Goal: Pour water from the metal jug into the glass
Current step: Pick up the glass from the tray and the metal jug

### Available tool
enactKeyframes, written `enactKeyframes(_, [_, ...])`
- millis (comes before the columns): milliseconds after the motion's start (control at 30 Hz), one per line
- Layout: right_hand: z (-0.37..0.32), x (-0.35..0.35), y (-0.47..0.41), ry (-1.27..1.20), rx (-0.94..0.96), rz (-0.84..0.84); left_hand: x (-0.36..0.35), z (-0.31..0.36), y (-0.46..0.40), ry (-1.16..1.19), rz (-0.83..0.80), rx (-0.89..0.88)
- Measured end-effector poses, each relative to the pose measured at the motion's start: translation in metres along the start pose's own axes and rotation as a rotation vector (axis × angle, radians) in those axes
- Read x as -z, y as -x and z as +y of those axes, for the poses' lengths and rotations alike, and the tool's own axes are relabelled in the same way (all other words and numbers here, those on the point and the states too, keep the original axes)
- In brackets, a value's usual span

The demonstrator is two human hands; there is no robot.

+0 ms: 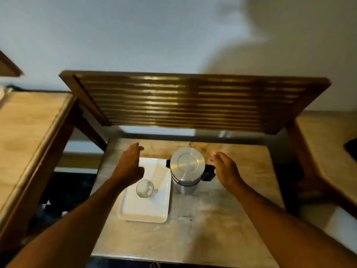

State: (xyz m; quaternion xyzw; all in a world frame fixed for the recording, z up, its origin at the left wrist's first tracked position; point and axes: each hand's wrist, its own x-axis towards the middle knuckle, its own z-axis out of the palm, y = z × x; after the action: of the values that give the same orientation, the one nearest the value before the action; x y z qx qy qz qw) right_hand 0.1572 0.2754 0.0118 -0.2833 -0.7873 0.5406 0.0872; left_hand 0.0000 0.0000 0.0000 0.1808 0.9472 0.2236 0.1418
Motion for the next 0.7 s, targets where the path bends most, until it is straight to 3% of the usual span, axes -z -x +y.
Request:
enactKeyframes(133, [0.05, -0.025, -0.007, -0.195, -0.078, 0.079, -0.063, -0.077, 0.025, -0.004, -0.225, 0.215])
enactKeyframes(200, [0.061, -0.04, -0.008, -0.345, -0.09, 0.087, -0.093, -0.099, 0.036, 0.112, -0.289, 0.223])
enactKeyframes(300, [0.065, -0.055, -0.015, -0.513, -0.088, 0.15, -0.125, -0.096, 0.042, 0.315, -0.184, 0.209])
enactKeyframes(433, [0.076, -0.059, -0.027, -0.543, -0.082, 0.138, -0.148, -0.08, 0.038, 0.624, -0.007, 0.295])
enactKeyframes(567, [0.06, -0.06, -0.042, -0.532, -0.134, 0.197, -0.141, -0.062, 0.03, 0.701, 0.046, 0.348])
enactKeyframes(700, [0.007, -0.05, -0.041, -0.507, -0.114, 0.214, -0.083, -0.028, 0.023, 0.723, 0.074, 0.253])
